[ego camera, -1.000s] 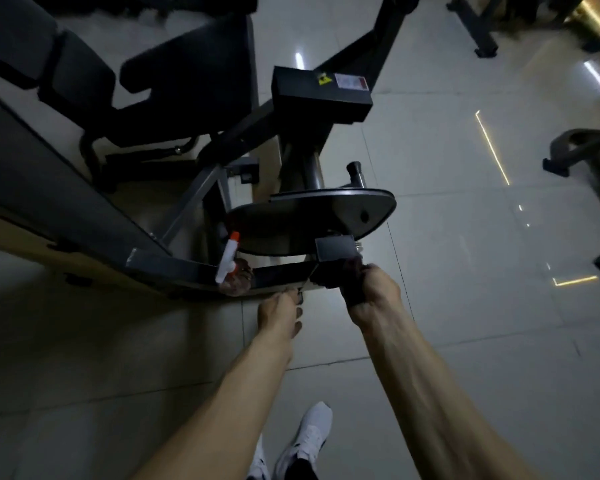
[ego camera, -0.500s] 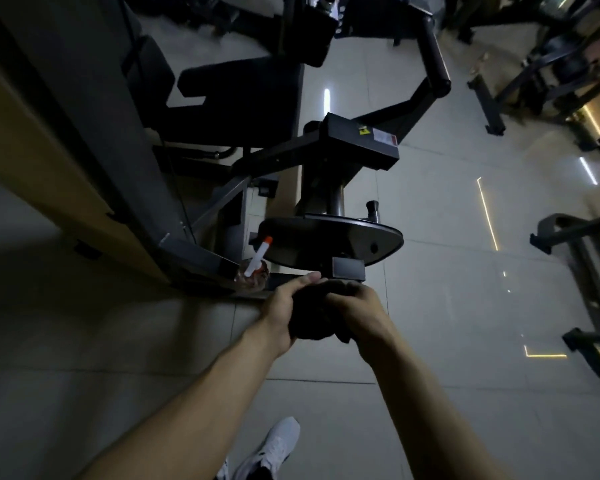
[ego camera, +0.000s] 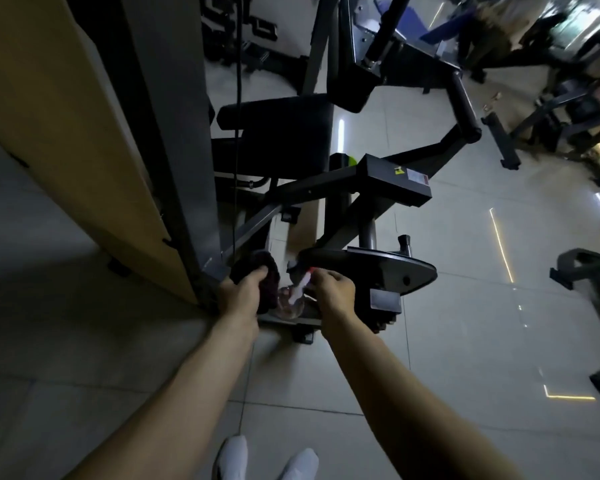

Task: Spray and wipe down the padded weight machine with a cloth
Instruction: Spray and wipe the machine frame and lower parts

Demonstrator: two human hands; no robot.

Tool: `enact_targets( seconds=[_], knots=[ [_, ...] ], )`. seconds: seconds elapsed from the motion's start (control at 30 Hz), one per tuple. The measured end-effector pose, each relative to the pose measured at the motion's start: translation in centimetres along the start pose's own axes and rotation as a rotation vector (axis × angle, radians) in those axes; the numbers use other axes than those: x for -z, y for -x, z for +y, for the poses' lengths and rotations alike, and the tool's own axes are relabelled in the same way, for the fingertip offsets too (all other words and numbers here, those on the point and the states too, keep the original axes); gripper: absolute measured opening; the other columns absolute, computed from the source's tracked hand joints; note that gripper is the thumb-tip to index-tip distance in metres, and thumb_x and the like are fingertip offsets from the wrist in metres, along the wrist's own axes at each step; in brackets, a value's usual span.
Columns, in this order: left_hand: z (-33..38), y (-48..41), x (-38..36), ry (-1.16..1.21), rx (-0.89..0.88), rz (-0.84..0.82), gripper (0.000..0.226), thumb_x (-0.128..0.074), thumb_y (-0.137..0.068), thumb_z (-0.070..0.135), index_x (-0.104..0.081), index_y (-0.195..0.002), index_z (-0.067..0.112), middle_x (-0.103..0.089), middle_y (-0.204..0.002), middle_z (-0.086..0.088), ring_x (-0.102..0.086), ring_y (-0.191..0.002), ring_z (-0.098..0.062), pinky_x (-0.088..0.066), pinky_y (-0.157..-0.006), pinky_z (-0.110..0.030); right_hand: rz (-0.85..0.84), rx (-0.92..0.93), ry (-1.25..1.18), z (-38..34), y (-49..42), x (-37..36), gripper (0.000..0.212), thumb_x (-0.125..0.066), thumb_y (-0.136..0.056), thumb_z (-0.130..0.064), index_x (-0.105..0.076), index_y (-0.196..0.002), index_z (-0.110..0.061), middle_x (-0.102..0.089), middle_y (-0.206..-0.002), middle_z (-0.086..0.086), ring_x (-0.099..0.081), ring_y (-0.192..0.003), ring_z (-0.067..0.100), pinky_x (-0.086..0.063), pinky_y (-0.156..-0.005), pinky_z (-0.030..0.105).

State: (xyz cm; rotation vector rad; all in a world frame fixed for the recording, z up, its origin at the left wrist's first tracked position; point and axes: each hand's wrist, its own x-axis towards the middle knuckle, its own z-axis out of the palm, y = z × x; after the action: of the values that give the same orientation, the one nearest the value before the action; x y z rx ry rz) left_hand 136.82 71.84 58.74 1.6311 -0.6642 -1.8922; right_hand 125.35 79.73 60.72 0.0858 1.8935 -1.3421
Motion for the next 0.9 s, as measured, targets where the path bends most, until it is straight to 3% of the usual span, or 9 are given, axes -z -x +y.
enact_targets(
  seconds=[0.07, 0.17, 0.33, 0.43, 0.53, 0.63, 0.73, 0.83, 0.9],
  knots=[
    [0.9, -0.4, 0.8, 0.042, 0.042, -0.030, 0.058, -0.084, -0.075, 0.017, -0.061, -0.127, 0.009, -0.068, -0.120, -0.015, -0.067, -0.105, -0.037, -0.057, -0.093, -0.056, 0.100, -0.014, 0.233, 1.2, -3.1, -1.0, 0.033, -0.076, -0.086, -0.033, -0.073, -0.109, -0.009, -0.074, -0.097, 0.013, -0.071, -0.082, 0.025, -0.059, -0.065, 0.030],
    [1.8, -0.8, 2.1, 0.064, 0.068, -0.102, 0.054, -0.083, -0.075, 0.013, -0.063, -0.124, 0.011, -0.070, -0.116, -0.019, -0.069, -0.102, -0.041, -0.058, -0.090, -0.060, 0.086, -0.109, 0.440, 5.1, -9.4, -1.7, 0.058, -0.081, -0.071, -0.058, -0.070, -0.101, -0.010, -0.069, -0.108, 0.017, -0.070, -0.088, 0.031, -0.063, -0.083, 0.044],
    [2.4, 0.0, 2.8, 0.026, 0.073, -0.118, 0.043, -0.083, -0.076, 0.012, -0.064, -0.115, 0.016, -0.070, -0.114, -0.018, -0.069, -0.100, -0.041, -0.058, -0.090, -0.059, 0.016, -0.170, 0.369, 2.9, -5.7, -3.1, 0.020, -0.070, -0.097, -0.018, -0.063, -0.100, 0.001, -0.069, -0.088, 0.017, -0.068, -0.072, 0.025, -0.060, -0.059, 0.031],
    [2.4, 1.5, 1.5, 0.005, 0.090, -0.138, 0.049, -0.081, -0.078, 0.012, -0.063, -0.123, 0.012, -0.071, -0.111, -0.018, -0.070, -0.098, -0.039, -0.059, -0.089, -0.055, 0.002, -0.158, 0.356, 2.4, -4.2, -1.8, 0.020, -0.068, -0.098, -0.017, -0.064, -0.107, 0.000, -0.068, -0.090, 0.014, -0.069, -0.076, 0.026, -0.059, -0.065, 0.035],
    [2.8, 4.1, -1.9, -0.028, 0.077, -0.173, 0.039, -0.078, -0.079, 0.010, -0.068, -0.116, 0.008, -0.073, -0.103, -0.018, -0.072, -0.089, -0.035, -0.061, -0.080, -0.049, -0.023, -0.114, 0.290, -0.6, -1.7, 1.5, 0.017, -0.074, -0.092, -0.017, -0.067, -0.090, -0.001, -0.072, -0.090, 0.018, -0.068, -0.072, 0.026, -0.061, -0.071, 0.038],
    [2.6, 6.7, -7.4, -0.052, 0.068, -0.279, 0.044, -0.080, -0.068, 0.011, -0.070, -0.110, 0.002, -0.073, -0.098, -0.022, -0.071, -0.080, -0.035, -0.059, -0.067, -0.043, -0.001, -0.026, 0.150, -5.0, 0.2, 7.3, 0.023, -0.077, -0.086, -0.016, -0.069, -0.087, 0.005, -0.070, -0.078, 0.020, -0.070, -0.066, 0.030, -0.060, -0.064, 0.034],
    [1.6, 9.5, -14.4, -0.067, 0.093, -0.405, 0.058, -0.078, -0.054, 0.018, -0.071, -0.110, 0.001, -0.073, -0.099, -0.027, -0.071, -0.081, -0.040, -0.060, -0.073, -0.056, 0.071, 0.045, 0.029, -9.6, 1.8, 14.7, 0.041, -0.077, -0.087, -0.028, -0.073, -0.100, 0.011, -0.070, -0.085, 0.026, -0.070, -0.077, 0.039, -0.061, -0.080, 0.046],
    [-0.1, 14.1, -22.9, -0.110, 0.029, -0.519, 0.035, -0.072, -0.055, 0.018, -0.069, -0.087, 0.005, -0.066, -0.080, -0.021, -0.065, -0.068, -0.033, -0.057, -0.064, -0.043, 0.149, 0.131, -0.071, -13.2, 2.7, 23.8, 0.027, -0.071, -0.092, -0.016, -0.071, -0.102, 0.009, -0.068, -0.086, 0.021, -0.065, -0.073, 0.030, -0.053, -0.069, 0.039],
    [-1.3, 17.5, -28.4, -0.157, 0.015, -0.614, 0.009, -0.065, -0.064, 0.014, -0.060, -0.058, 0.015, -0.050, -0.058, -0.008, -0.048, -0.045, -0.021, -0.042, -0.047, -0.024, 0.187, 0.193, -0.101, -14.9, 3.1, 29.8, 0.022, -0.073, -0.090, -0.010, -0.071, -0.103, 0.008, -0.072, -0.086, 0.013, -0.068, -0.068, 0.022, -0.056, -0.060, 0.032]
  ],
)
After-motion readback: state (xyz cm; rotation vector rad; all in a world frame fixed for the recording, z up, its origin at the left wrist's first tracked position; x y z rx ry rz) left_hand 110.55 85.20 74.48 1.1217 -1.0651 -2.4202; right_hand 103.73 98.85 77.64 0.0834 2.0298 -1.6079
